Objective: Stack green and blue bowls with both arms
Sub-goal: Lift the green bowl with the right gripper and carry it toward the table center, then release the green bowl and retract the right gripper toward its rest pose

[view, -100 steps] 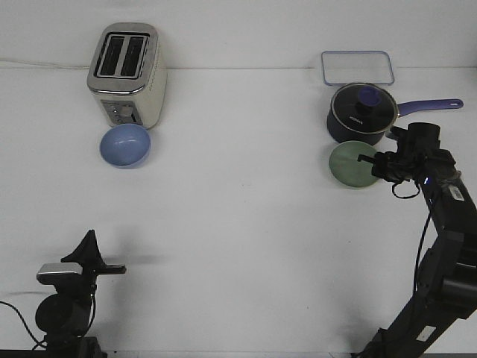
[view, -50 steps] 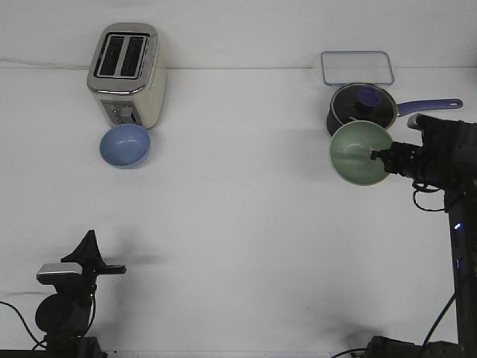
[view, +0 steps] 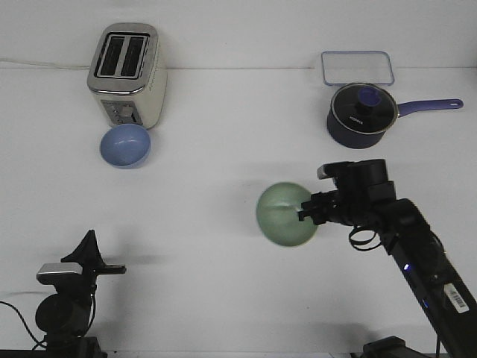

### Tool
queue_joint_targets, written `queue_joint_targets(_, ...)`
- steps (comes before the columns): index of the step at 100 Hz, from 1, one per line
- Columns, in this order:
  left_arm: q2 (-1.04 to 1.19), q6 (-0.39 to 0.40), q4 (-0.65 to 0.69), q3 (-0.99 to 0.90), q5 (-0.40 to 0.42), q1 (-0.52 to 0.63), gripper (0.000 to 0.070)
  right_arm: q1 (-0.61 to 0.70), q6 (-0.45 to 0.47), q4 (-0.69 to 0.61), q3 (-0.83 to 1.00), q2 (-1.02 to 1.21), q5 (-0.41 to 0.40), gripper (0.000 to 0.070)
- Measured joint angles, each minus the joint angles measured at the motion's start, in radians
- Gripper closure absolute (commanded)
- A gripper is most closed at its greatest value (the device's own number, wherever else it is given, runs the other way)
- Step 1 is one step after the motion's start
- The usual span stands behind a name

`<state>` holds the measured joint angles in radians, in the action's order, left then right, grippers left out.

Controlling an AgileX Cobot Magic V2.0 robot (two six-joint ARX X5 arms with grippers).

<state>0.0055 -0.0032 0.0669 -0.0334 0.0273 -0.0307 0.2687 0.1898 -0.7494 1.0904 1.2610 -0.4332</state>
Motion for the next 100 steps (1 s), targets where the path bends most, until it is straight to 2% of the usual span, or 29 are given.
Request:
queue_joint_targets(17,0.000,0.000,0.000,0.000,0.000,0.000,0.0688,0.139,0.094,0.142,-0.133,0.016,0.033,0.0700)
queue_joint_targets(27,0.000,0.000,0.000,0.000,0.000,0.000,0.0688,0.209,0.119,0.135,-0.151,0.060,0.069,0.0700)
queue_joint_targets(43,0.000,0.000,0.000,0.000,0.000,0.000,0.0688,0.285,0.134,0.173,-0.151,0.134,0.071,0.0700)
queue_joint_targets(72,0.000,0.000,0.000,0.000,0.000,0.000,0.0688,0.334,0.141,0.187,-0.151,0.245,0.113,0.0696)
queue_joint_targets(75,0.000,0.000,0.000,0.000,0.000,0.000,0.0688,0.336,0.141,0.189,-0.151,0.245,0.114,0.0663)
queue_joint_targets(80,0.000,0.000,0.000,0.000,0.000,0.000,0.0688,0.337,0.141,0.192,-0.151,0.245,0.113,0.0501)
queue_joint_targets(83,0.000,0.000,0.000,0.000,0.000,0.000,0.0688,0.337,0.141,0.193,-0.151,0.245,0.111,0.0361)
queue_joint_targets(88,0.000,0.000,0.000,0.000,0.000,0.000,0.0688,0.337,0.141,0.195,-0.151,0.245,0.098,0.0242)
queue_joint_targets(90,0.000,0.000,0.000,0.000,0.000,0.000,0.0688,0.337,0.141,0.194,-0.151,0.245,0.092,0.0224)
queue_joint_targets(100,0.000,0.000,0.000,0.000,0.000,0.000,0.0688,0.330,0.132,0.190,-0.150,0.244,0.073,0.0223)
